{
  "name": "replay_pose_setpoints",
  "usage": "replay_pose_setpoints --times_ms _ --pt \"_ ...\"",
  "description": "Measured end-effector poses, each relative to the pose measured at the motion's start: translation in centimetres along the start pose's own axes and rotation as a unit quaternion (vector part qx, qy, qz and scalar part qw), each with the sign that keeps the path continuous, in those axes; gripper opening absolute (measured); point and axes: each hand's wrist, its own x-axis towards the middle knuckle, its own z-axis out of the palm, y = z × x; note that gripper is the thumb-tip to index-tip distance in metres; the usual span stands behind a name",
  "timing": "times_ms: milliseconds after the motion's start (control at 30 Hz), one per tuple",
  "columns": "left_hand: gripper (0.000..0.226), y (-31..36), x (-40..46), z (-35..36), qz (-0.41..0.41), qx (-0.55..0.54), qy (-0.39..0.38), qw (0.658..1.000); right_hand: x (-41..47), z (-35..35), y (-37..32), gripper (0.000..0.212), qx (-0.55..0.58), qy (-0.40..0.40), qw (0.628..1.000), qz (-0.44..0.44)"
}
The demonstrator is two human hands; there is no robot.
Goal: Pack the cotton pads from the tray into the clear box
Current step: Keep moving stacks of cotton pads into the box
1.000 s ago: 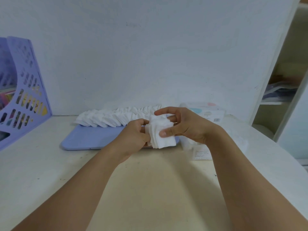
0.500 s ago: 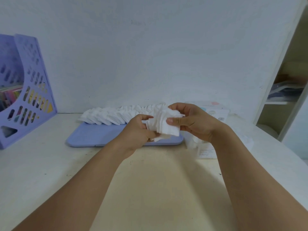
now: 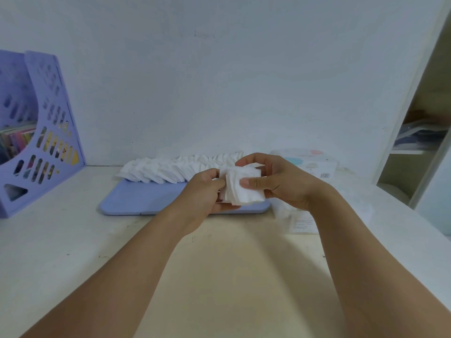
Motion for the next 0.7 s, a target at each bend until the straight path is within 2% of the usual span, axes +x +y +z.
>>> replay_pose_setpoints --times_ms 133,233,333,400,467,567,633,700 --pt "0.042 -0.1 -0.5 2.0 -0.054 -0.137 0.031 0.989 0.7 2.6 -0.4 0.032 -0.016 0.049 0.999 -0.005" --pt "0.047 -0.7 -0.4 2.9 -0.035 -0.178 0.02 0.983 1.5 6.4 -0.9 0.04 -0.057 0.117 0.991 -0.017" --pt "0.043 -1.2 -0.2 2.7 -0.028 -0.184 0.019 0.982 1.9 8.5 -0.8 0.043 0.049 0.14 0.989 -0.011" --pt "0.041 -1.5 -0.2 2.3 -0.023 -0.145 -0.011 0.989 1.8 8.4 -0.4 0.038 0.158 0.138 0.977 0.027" --pt "0.039 -1.7 0.0 1.7 -0.005 -0.084 -0.032 0.996 1.6 7.7 -0.3 0.034 0.183 0.13 0.973 0.051" --pt "0.031 -1.3 0.5 0.7 0.035 0.012 -0.009 0.999 1.8 5.7 -0.4 0.03 0.121 0.08 0.989 0.031" --pt "0.029 -1.1 0.7 0.3 0.076 0.055 0.006 0.996 1.2 4.0 -1.1 0.044 0.025 0.047 0.998 -0.013" --pt "0.028 -1.3 0.8 0.3 0.124 0.095 0.015 0.988 0.2 1.8 -1.8 0.045 -0.066 0.037 0.997 -0.027"
